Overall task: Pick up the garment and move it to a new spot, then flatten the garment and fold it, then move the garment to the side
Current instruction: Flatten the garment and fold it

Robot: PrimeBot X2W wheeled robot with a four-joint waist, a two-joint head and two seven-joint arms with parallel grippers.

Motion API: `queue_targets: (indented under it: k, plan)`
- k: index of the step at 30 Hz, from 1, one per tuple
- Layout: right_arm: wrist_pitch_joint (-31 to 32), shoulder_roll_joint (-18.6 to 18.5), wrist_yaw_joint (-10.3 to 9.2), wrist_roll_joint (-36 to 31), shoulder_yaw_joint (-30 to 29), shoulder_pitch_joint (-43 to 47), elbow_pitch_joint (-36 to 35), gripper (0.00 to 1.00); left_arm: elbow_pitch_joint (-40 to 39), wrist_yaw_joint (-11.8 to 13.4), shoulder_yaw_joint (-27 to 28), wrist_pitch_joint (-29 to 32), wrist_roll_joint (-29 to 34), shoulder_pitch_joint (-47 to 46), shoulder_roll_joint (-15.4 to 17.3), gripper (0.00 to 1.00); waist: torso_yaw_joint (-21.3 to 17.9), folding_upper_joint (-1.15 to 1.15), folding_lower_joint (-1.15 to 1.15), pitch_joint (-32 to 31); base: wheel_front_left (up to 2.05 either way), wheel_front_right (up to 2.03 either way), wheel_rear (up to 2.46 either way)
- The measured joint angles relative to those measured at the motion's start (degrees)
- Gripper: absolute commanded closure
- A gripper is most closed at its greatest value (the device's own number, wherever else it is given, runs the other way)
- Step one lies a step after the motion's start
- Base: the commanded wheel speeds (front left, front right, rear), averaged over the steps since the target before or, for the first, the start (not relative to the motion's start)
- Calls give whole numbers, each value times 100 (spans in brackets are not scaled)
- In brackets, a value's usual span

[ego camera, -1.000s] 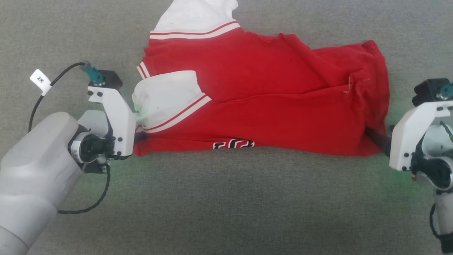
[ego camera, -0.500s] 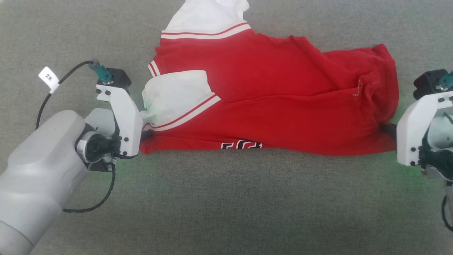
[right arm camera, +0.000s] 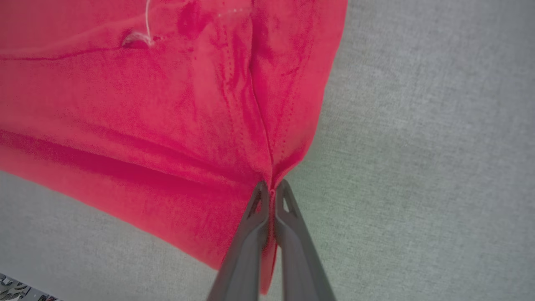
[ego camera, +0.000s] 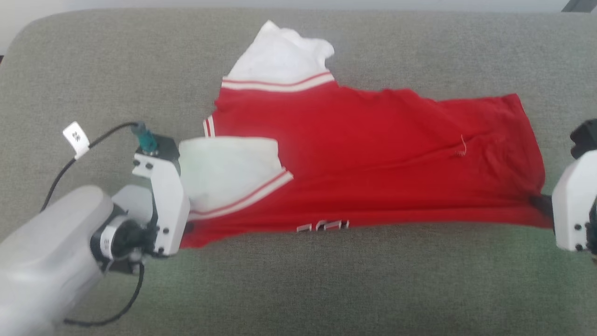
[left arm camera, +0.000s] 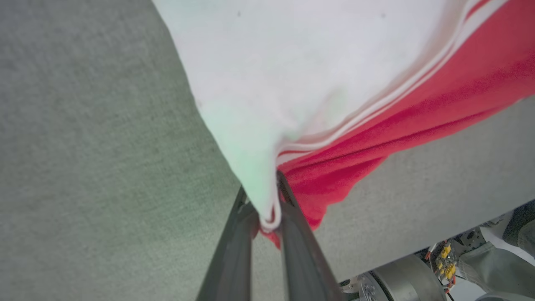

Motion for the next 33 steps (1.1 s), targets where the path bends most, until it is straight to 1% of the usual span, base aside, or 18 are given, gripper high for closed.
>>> queue_targets:
  k: [3,4,6,8,11,12,13,14,16,17,18,23,27,28,31,33]
  plan:
    - [153,-14,0,40,-137,249,-211,100,-558,296,-20,101,-15,202,263,100,7,0,0,-44,0,0,0]
    - [254,15,0,53,-236,426,-314,100,-865,480,-29,178,-60,350,408,100,6,0,0,-49,0,0,0]
    - [308,109,0,57,-337,584,-399,100,-1084,637,-44,202,-87,508,514,100,-2,0,0,-41,0,0,0]
    - [320,174,0,53,-387,693,-422,100,-1235,738,-62,213,-116,619,602,100,-16,0,0,-20,0,0,0]
    - [265,348,0,40,-454,760,-356,100,-1313,840,-66,189,-127,726,620,100,-43,0,0,15,0,0,0]
    - [221,413,0,27,-489,758,-304,100,-1312,851,-63,160,-127,743,619,71,-52,0,0,26,0,0,0]
    - [201,471,-1,26,-514,755,-236,100,-1307,858,-63,143,-127,763,620,22,-63,0,0,36,0,0,0]
    - [159,506,-1,3,-517,754,-193,84,-1304,858,-63,142,-126,770,620,1,-72,0,0,44,0,0,0]
    - [53,527,-1,-99,-511,717,-122,36,-1305,859,-57,149,-126,766,620,0,-89,0,0,51,0,0,0]
    - [12,543,-1,-103,-504,699,-97,2,-1322,859,-54,149,-114,751,626,0,-98,0,0,50,0,0,0]
    - [-35,567,-1,-112,-508,677,-87,0,-1339,861,-44,152,-114,720,636,0,-107,1,0,50,0,0,0]
    - [-204,608,-3,-152,-552,523,-115,0,-1563,971,105,264,-32,398,842,0,-167,1,0,25,0,0,0]
    - [-431,725,-4,-75,-593,378,-281,0,-1840,1074,197,426,32,96,1033,0,-281,1,0,16,0,0,0]
    - [-431,725,-4,-75,-593,378,-281,0,-1840,1074,197,426,32,96,1033,0,-281,1,0,16,0,0,0]
    - [-698,786,-4,-62,-570,256,-474,0,-1940,1088,311,475,162,-185,1125,0,-403,1,0,27,0,0,0]
    - [-1016,860,-4,-89,-576,129,-584,0,-1914,1077,367,494,248,-378,1152,0,-509,1,0,43,0,0,0]
